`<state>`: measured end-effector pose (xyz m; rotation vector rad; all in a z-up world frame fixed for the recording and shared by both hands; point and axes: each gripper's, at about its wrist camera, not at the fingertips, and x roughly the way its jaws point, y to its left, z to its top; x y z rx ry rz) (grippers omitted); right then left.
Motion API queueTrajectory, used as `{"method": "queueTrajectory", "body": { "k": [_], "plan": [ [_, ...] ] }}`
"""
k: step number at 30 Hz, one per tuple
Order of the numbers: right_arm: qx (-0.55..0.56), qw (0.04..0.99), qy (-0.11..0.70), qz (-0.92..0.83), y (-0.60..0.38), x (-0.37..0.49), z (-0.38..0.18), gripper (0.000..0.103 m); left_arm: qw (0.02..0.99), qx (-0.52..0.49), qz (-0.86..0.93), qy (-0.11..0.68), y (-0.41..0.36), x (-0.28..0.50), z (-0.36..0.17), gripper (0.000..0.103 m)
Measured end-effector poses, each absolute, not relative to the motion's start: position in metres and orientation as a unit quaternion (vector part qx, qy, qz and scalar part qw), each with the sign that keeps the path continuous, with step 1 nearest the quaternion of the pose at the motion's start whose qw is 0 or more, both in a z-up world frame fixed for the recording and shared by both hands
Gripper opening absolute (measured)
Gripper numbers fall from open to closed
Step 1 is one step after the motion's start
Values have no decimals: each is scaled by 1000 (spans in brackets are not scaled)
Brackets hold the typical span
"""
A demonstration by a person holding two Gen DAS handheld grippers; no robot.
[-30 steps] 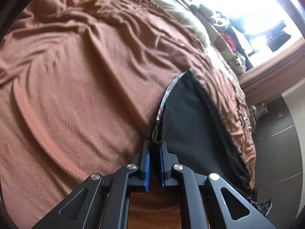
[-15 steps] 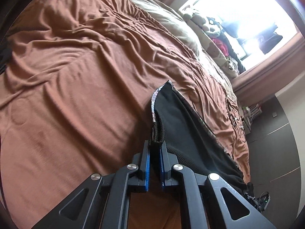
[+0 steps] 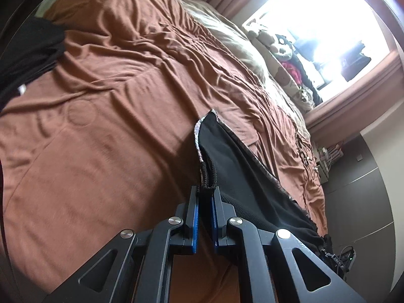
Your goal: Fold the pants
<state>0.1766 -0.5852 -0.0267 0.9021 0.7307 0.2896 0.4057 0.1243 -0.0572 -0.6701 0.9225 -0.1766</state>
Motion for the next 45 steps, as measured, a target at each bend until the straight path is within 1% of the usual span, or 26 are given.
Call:
{"method": "queueTrajectory", "body": {
  "k": [11, 18, 25, 28, 32, 33, 34, 35, 36, 37, 38, 39, 40, 42, 45],
  "plan": [
    [402, 828, 359, 155, -572, 168, -24, 10, 840, -328, -72, 425, 150, 343, -60, 9],
    [391, 830, 365, 156, -565, 162, -23, 10, 835, -339, -67, 429, 164, 311, -72, 9],
    [370, 837, 371, 156, -560, 156, -21, 10, 828, -352, -71, 431, 172, 296, -81, 9],
    [349, 842, 384, 147, -557, 162, -27, 11, 823, -347, -62, 445, 173, 300, -96, 9],
    [307, 851, 407, 122, -547, 167, -26, 17, 804, -353, -54, 474, 174, 304, -121, 10],
    [298, 852, 414, 119, -546, 168, -25, 23, 803, -351, -52, 479, 174, 305, -124, 10],
    [289, 853, 420, 114, -545, 169, -24, 25, 800, -348, -49, 486, 174, 306, -127, 10],
    [280, 855, 423, 109, -545, 169, -22, 33, 796, -348, -47, 492, 174, 306, -130, 11],
    [271, 858, 424, 104, -546, 169, -18, 42, 794, -348, -45, 496, 175, 306, -132, 15],
    [262, 862, 422, 100, -548, 168, -14, 46, 795, -341, -40, 500, 177, 306, -133, 22],
    [256, 866, 419, 99, -549, 167, -9, 53, 797, -335, -35, 502, 178, 306, -133, 26],
    [249, 869, 416, 96, -550, 166, -4, 56, 800, -329, -28, 501, 181, 306, -131, 37],
    [238, 876, 410, 86, -552, 164, 3, 57, 805, -324, -22, 496, 185, 306, -128, 46],
    [231, 882, 403, 79, -555, 159, 12, 57, 813, -316, -16, 488, 189, 305, -122, 54],
    [233, 887, 390, 80, -559, 154, 23, 57, 821, -303, -19, 483, 189, 311, -115, 54]
  ]
}}
